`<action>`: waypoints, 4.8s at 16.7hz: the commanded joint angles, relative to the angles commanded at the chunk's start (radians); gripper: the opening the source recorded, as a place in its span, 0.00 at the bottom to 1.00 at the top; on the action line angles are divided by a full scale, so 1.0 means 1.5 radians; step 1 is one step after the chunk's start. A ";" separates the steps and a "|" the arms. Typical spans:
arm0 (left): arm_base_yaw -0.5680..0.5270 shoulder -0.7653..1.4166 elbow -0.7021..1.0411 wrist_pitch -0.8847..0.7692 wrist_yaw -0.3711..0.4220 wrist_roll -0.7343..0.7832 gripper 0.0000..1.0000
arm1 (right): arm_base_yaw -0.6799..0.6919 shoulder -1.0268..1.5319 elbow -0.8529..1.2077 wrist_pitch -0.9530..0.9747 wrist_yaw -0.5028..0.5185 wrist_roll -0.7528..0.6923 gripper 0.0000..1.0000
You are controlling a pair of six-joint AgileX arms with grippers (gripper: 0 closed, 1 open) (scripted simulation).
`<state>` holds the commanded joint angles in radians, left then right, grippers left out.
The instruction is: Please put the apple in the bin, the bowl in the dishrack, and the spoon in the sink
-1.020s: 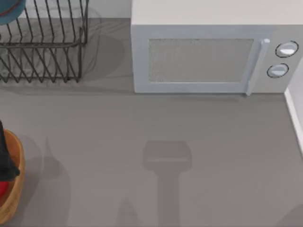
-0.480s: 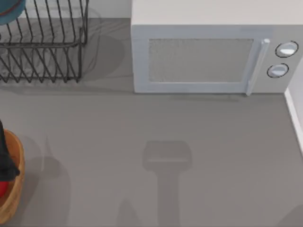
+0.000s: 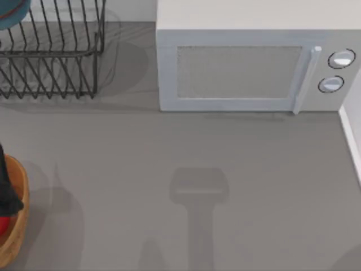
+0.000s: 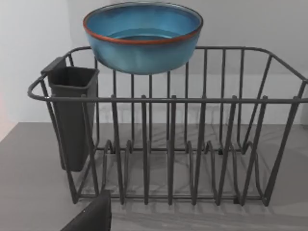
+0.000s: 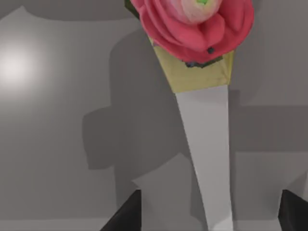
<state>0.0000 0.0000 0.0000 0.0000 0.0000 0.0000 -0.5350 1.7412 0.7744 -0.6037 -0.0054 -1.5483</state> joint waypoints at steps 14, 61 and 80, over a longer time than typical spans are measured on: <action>0.000 0.000 0.000 0.000 0.000 0.000 1.00 | 0.001 -0.113 0.137 -0.259 0.007 0.016 0.00; 0.000 0.000 0.000 0.000 0.000 0.000 1.00 | 0.259 0.630 1.295 -0.662 0.017 0.294 0.00; 0.000 0.000 0.000 0.000 0.000 0.000 1.00 | 0.264 0.583 1.122 -0.540 0.016 0.294 0.68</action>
<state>0.0000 0.0000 0.0000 0.0000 0.0000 0.0000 -0.1396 2.6164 2.4580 -1.4140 0.0183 -1.1072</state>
